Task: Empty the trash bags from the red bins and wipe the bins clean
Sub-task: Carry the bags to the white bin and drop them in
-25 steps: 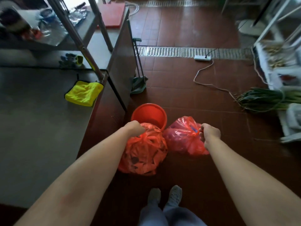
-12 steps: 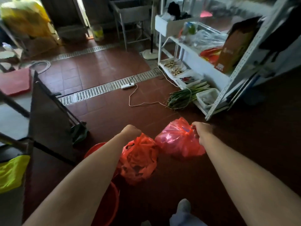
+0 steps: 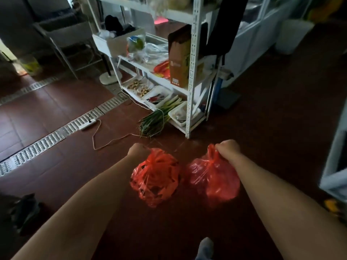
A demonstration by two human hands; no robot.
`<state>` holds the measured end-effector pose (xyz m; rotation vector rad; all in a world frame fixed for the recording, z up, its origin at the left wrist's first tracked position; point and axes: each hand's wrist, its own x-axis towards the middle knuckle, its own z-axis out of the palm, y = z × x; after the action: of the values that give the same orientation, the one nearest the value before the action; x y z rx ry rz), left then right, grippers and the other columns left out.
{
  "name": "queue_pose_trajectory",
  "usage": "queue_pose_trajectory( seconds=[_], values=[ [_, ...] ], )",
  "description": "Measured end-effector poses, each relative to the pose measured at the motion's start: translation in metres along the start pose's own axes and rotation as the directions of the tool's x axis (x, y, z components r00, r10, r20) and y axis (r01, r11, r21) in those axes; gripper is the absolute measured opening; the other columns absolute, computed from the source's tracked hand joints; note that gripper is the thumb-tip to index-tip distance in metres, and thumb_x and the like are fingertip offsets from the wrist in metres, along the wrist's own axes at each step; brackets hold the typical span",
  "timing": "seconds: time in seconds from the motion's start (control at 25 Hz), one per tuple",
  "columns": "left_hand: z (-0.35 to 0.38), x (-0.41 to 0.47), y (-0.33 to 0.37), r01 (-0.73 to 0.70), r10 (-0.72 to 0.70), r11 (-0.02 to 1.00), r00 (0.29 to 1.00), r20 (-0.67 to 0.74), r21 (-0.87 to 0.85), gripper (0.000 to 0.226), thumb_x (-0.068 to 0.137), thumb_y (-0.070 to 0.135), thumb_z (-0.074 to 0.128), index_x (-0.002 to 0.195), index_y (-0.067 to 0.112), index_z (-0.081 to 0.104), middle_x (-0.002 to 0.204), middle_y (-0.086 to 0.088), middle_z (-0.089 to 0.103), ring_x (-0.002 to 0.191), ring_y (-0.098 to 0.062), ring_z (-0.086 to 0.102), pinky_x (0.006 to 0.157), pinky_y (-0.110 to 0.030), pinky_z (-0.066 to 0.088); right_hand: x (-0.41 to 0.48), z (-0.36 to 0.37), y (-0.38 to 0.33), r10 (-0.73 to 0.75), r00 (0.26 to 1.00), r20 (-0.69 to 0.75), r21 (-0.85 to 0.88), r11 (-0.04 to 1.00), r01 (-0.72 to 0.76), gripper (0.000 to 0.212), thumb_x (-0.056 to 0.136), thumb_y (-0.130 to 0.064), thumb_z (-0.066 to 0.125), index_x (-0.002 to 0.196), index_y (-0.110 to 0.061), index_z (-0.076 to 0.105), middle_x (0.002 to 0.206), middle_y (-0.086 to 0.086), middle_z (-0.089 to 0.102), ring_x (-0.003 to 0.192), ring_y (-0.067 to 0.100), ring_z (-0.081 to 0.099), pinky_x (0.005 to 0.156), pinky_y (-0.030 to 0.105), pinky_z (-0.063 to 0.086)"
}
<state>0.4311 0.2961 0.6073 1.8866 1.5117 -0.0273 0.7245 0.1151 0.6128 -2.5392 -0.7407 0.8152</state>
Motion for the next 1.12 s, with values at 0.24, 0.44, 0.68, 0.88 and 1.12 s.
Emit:
queue_pose_trajectory(
  seconds=[0.24, 0.44, 0.68, 0.88, 1.12],
  values=[
    [0.057, 0.07, 0.166, -0.055, 0.063, 0.992, 0.996, 0.069, -0.113, 0.022, 0.086, 0.025, 0.073, 0.093, 0.004, 0.075, 0.097, -0.016, 0.074, 0.097, -0.034, 0.069, 0.088, -0.042, 0.058, 0.101, -0.117, 0.081, 0.16, 0.987, -0.032, 0.147, 0.977, -0.154, 0.028, 0.086, -0.036, 0.068, 0.079, -0.011, 0.076, 0.083, 0.008, 0.073, 0.08, 0.026, 0.067, 0.06, 0.027, 0.041],
    [0.112, 0.134, 0.294, -0.06, 0.106, 0.955, 0.984, 0.145, -0.292, 0.008, 0.078, 0.009, 0.077, 0.078, 0.002, 0.074, 0.076, -0.015, 0.073, 0.084, -0.033, 0.071, 0.075, -0.04, 0.06, 0.193, -0.183, 0.134, 0.345, 0.927, -0.146, 0.337, 0.898, -0.282, 0.037, 0.091, -0.042, 0.067, 0.09, -0.007, 0.077, 0.091, 0.012, 0.073, 0.089, 0.03, 0.07, 0.078, 0.036, 0.054],
    [0.176, 0.245, 0.452, -0.243, 0.304, 0.938, 0.921, 0.245, -0.249, 0.01, 0.083, 0.009, 0.072, 0.081, 0.001, 0.078, 0.08, -0.02, 0.073, 0.077, -0.027, 0.069, 0.081, -0.04, 0.057, 0.308, -0.278, 0.168, 0.563, 0.793, -0.233, 0.561, 0.744, -0.363, 0.019, 0.076, -0.025, 0.074, 0.08, -0.006, 0.074, 0.086, 0.014, 0.073, 0.081, 0.032, 0.07, 0.071, 0.037, 0.055],
    [0.208, 0.321, 0.579, -0.386, 0.394, 0.917, 0.83, 0.395, -0.104, 0.02, 0.092, 0.015, 0.067, 0.104, 0.0, 0.073, 0.072, 0.0, 0.061, 0.075, -0.016, 0.062, 0.069, -0.024, 0.049, 0.384, -0.359, 0.198, 0.629, 0.719, -0.295, 0.63, 0.694, -0.348, 0.019, 0.068, -0.017, 0.069, 0.08, -0.003, 0.074, 0.085, 0.019, 0.071, 0.075, 0.03, 0.062, 0.077, 0.042, 0.056],
    [0.265, 0.411, 0.73, -0.333, 0.33, 0.942, 0.894, 0.304, -0.044, 0.006, 0.084, 0.015, 0.071, 0.084, 0.009, 0.071, 0.087, -0.009, 0.069, 0.088, -0.025, 0.069, 0.076, -0.034, 0.056, 0.501, -0.455, 0.241, 0.657, 0.689, -0.307, 0.675, 0.66, -0.329, 0.007, 0.06, -0.011, 0.067, 0.063, -0.007, 0.072, 0.067, 0.014, 0.068, 0.067, 0.029, 0.064, 0.067, 0.04, 0.056]
  ],
)
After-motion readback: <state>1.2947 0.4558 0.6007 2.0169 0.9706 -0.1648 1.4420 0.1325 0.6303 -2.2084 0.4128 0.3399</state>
